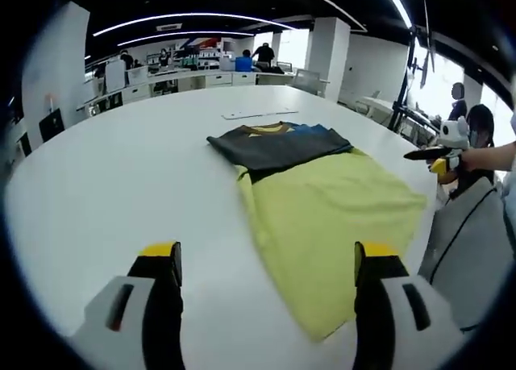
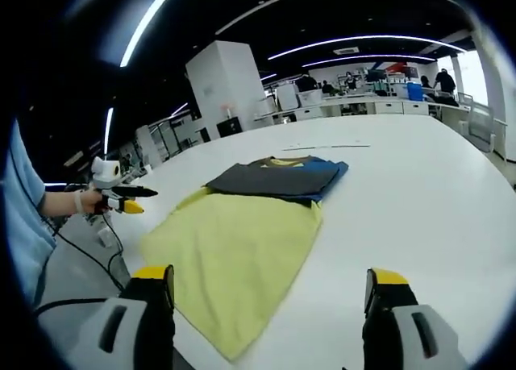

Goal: Fold the garment on the visible template until the final outline fits inside the template.

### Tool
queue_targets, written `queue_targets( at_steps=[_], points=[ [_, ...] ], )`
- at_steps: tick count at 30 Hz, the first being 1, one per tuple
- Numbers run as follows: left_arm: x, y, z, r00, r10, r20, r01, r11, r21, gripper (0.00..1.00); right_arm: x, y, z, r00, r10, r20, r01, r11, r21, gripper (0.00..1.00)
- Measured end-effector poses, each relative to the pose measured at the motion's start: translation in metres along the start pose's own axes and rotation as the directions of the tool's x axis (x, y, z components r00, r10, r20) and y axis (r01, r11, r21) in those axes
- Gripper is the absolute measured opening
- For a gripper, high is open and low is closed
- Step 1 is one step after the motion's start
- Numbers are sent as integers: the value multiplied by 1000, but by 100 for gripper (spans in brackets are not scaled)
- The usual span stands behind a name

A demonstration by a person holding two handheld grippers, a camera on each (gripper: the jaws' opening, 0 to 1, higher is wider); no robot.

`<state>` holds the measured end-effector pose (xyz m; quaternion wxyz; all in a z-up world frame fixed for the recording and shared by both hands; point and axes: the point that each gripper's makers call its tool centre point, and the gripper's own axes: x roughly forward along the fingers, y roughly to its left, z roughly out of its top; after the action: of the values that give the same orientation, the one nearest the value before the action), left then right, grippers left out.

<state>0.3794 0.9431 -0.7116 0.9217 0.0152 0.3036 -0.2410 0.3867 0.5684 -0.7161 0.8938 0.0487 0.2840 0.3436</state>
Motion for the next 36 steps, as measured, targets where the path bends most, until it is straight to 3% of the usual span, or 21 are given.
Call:
queue_targets(
  at_steps=[12,17,20,23,29,31,34,36],
  points=[
    [-10,-4,-21,998,-27,-51,26,999,-23,77,-8,2,-11,999,7,-37,-8,1000,-13,96],
    [-13,-12,-25,997,-61,-53,59,998,-39,67,-14,18,-22,994,82,-71,-81,997,21,87],
    [-17,-21,-33,994,-72,-82,72,997,-7,63,-15,23,-32,990,89,-109,-91,996,-21,82],
    [-18,-28,-39,991,-90,-102,92,996,13,58,-15,24,-41,986,78,-144,-87,995,-56,82],
    [-19,-40,-54,981,-126,-144,130,991,18,44,-16,29,-60,969,76,-234,-106,987,-117,70],
    [-20,-44,-58,978,-143,-149,148,989,20,38,-16,29,-61,970,77,-232,-107,987,-121,67],
    [-20,-45,-67,976,-144,-163,145,989,-7,38,-16,27,-62,969,59,-239,-92,988,-128,66],
    [-21,-43,-71,976,-142,-166,140,990,-20,36,-18,27,-65,966,59,-253,-95,987,-133,58]
  ],
)
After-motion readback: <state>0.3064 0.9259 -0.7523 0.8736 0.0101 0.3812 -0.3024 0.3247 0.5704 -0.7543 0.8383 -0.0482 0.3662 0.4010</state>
